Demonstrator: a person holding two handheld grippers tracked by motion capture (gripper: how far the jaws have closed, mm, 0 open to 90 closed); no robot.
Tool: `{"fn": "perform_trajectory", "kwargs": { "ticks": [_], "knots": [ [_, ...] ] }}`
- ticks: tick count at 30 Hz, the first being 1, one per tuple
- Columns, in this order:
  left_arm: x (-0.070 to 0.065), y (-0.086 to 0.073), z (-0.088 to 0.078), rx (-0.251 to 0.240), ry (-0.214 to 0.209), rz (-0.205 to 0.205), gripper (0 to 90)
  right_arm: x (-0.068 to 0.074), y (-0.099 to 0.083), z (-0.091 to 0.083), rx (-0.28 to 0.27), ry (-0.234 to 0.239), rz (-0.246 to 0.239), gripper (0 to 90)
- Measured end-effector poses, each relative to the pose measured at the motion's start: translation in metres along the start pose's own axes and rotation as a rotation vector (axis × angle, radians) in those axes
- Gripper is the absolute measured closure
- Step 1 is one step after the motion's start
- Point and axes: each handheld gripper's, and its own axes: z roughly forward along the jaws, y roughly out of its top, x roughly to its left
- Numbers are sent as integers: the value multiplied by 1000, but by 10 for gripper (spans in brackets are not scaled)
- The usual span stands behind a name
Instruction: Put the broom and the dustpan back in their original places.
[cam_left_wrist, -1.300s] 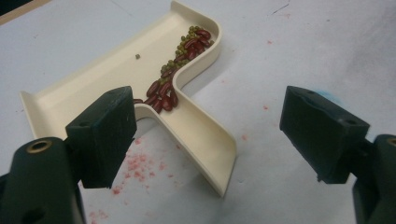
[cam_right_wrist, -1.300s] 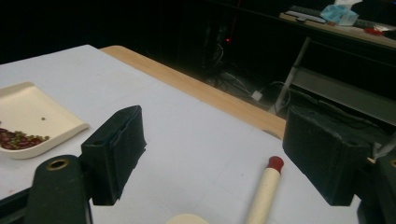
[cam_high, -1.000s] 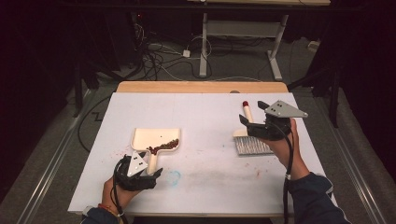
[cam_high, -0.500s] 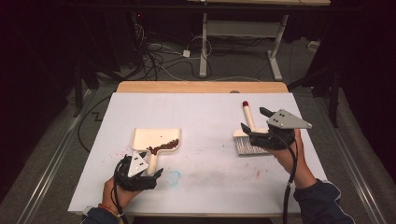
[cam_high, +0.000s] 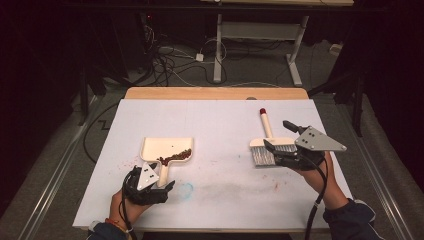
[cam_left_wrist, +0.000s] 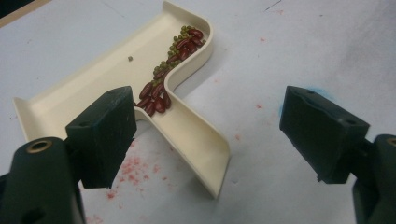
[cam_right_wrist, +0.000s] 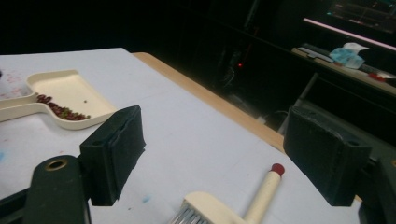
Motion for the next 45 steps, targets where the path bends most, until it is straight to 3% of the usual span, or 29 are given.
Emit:
{"fn": "perform_trajectory", "kwargs": {
  "ticks": [24, 36, 45],
  "knots": [
    [-2, 1, 1, -1, -10, 26, 185, 6, -34, -22, 16, -2, -56, 185],
    [-3, 2, 2, -8, -15, 55, 185, 9, -54, -28, 52, 12, -53, 185],
    [-4, 2, 2, -2, -21, 50, 185, 10, -69, -34, 80, 17, -49, 186]
  ]
}}
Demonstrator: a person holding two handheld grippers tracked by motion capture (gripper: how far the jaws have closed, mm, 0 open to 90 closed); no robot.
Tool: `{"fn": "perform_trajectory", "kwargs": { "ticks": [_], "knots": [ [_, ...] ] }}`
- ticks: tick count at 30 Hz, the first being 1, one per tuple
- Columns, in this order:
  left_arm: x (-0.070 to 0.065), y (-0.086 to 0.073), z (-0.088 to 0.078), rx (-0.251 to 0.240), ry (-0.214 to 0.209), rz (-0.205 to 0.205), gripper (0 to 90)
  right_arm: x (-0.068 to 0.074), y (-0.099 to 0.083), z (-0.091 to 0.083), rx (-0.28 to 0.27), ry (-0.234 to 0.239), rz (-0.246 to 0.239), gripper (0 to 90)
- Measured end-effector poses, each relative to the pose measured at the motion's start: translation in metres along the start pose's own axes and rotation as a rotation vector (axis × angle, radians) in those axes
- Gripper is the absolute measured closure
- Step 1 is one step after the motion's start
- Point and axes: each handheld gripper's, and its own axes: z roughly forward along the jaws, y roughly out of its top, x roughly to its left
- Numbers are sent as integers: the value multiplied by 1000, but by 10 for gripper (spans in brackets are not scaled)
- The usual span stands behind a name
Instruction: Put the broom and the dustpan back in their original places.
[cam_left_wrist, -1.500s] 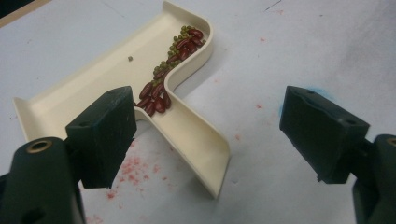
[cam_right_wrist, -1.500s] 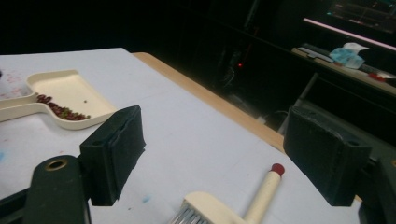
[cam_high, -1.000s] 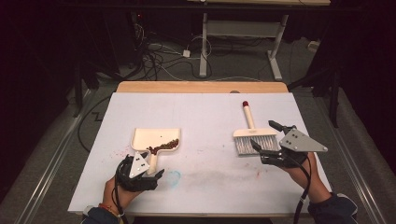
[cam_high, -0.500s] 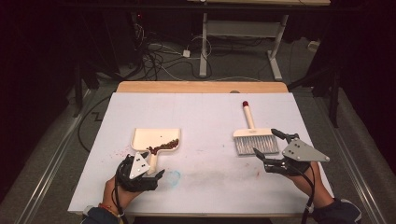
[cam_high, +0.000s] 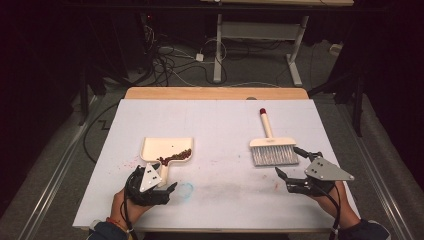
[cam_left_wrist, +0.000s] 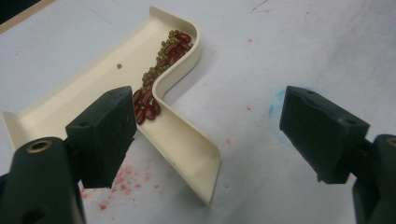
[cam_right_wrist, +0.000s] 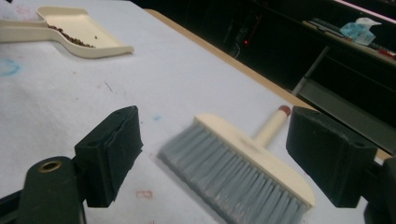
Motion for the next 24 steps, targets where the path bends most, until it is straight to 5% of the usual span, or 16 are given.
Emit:
{"fn": "perform_trajectory", "kwargs": {
  "ticks": [9, 24],
  "knots": [
    [1, 0, 0, -3, 5, -1, 185, 6, -17, -3, 37, -21, 5, 181],
    [-2, 0, 0, 5, 7, 18, 185, 19, -41, -10, 73, 35, 15, 179]
  ]
}}
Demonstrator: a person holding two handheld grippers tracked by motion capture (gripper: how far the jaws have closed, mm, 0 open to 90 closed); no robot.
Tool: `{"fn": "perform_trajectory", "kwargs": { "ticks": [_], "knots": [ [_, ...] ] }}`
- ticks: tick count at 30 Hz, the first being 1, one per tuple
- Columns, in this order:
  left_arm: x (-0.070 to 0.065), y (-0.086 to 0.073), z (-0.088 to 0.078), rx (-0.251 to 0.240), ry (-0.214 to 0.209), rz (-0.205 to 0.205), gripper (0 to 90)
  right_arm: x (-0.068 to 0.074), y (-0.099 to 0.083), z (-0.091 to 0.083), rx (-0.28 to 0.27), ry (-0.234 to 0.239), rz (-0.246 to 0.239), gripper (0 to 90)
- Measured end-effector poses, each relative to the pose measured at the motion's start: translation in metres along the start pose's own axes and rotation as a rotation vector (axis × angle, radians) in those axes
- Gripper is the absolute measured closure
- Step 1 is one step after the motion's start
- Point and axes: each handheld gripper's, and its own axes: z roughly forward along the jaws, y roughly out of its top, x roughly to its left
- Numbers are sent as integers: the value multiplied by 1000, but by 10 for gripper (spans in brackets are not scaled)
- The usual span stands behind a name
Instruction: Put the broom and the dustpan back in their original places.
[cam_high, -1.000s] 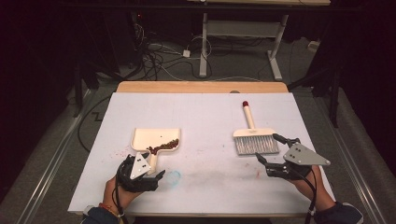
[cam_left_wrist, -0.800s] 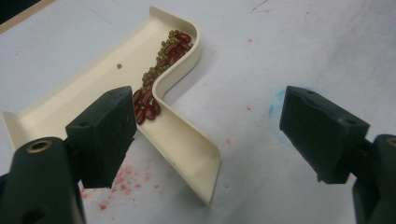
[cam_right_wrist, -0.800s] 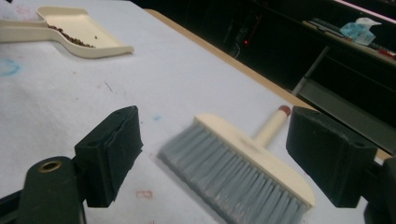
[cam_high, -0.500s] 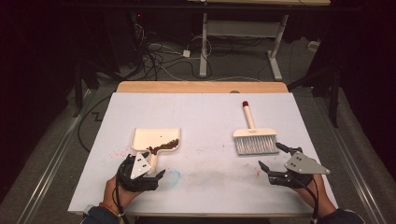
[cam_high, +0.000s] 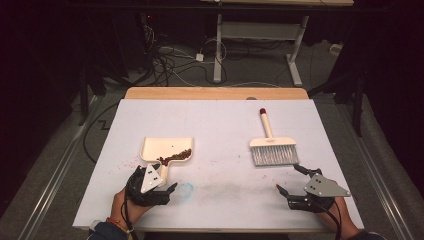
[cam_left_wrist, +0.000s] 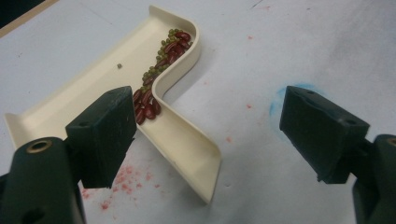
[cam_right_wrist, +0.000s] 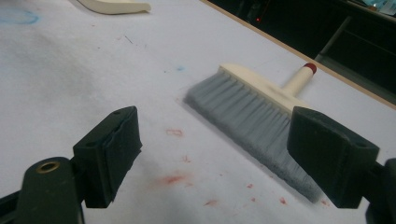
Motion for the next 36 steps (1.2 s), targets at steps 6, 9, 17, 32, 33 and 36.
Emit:
{"fn": "perform_trajectory", "kwargs": {
  "ticks": [6, 9, 17, 32, 33, 36],
  "knots": [
    [-3, 1, -2, 5, -2, 19, 185, 1, 3, -4, -21, 6, -4, 180],
    [-3, 0, -2, 4, -4, 19, 185, 2, 5, -6, -24, -1, -8, 181],
    [-3, 0, -1, 6, -11, 26, 185, 2, 5, -6, -22, -5, 2, 185],
    [-2, 1, 1, 3, -17, 18, 185, 0, 5, -7, -25, -10, 6, 186],
    [-2, 1, 1, 3, -17, 19, 185, 0, 5, -7, -24, -12, 9, 186],
    [-3, 1, 1, 5, -18, 21, 185, -1, 6, -7, -25, -16, 13, 186]
  ]
}}
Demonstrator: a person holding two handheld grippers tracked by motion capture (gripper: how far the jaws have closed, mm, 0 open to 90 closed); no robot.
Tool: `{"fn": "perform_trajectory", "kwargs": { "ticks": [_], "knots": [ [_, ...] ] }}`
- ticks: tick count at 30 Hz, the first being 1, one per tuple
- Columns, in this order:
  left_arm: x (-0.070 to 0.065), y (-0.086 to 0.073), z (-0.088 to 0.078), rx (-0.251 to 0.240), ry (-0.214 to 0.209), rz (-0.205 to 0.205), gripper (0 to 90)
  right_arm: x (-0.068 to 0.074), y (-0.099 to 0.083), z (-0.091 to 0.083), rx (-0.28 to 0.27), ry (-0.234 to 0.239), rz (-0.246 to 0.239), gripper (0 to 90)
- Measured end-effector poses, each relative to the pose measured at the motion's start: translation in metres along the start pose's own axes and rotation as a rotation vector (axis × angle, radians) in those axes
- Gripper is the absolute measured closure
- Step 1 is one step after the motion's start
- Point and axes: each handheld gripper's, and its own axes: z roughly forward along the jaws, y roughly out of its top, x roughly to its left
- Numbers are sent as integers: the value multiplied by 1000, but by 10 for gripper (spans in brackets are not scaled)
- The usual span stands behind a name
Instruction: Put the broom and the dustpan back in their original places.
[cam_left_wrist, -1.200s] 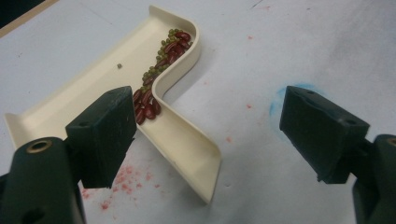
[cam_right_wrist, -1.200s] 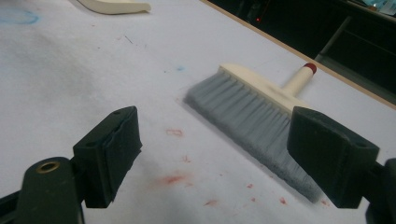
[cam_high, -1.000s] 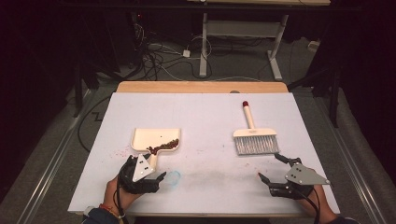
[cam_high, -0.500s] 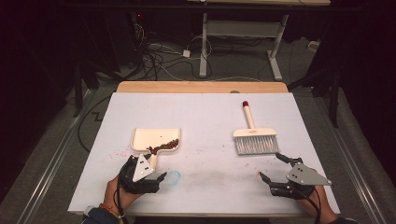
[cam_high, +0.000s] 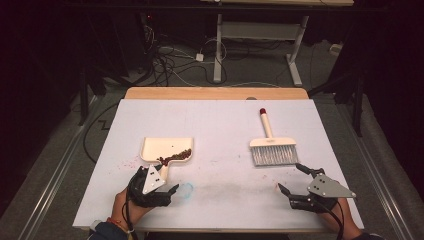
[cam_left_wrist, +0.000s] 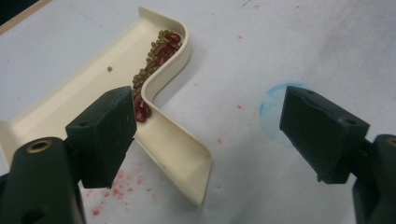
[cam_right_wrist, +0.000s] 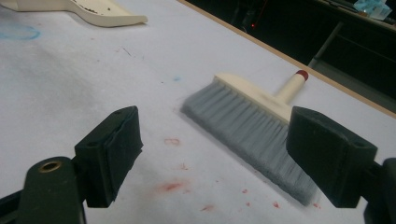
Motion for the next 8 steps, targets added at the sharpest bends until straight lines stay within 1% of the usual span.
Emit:
{"fn": "perform_trajectory", "kwargs": {
  "ticks": [1, 8],
  "knots": [
    [0, 0, 0, -1, 1, 2, 185, 0, 0, 0, 1, 0, 6, 186],
    [0, 1, 1, 4, -2, 4, 185, 0, 1, -1, -5, 1, 3, 186]
  ]
}}
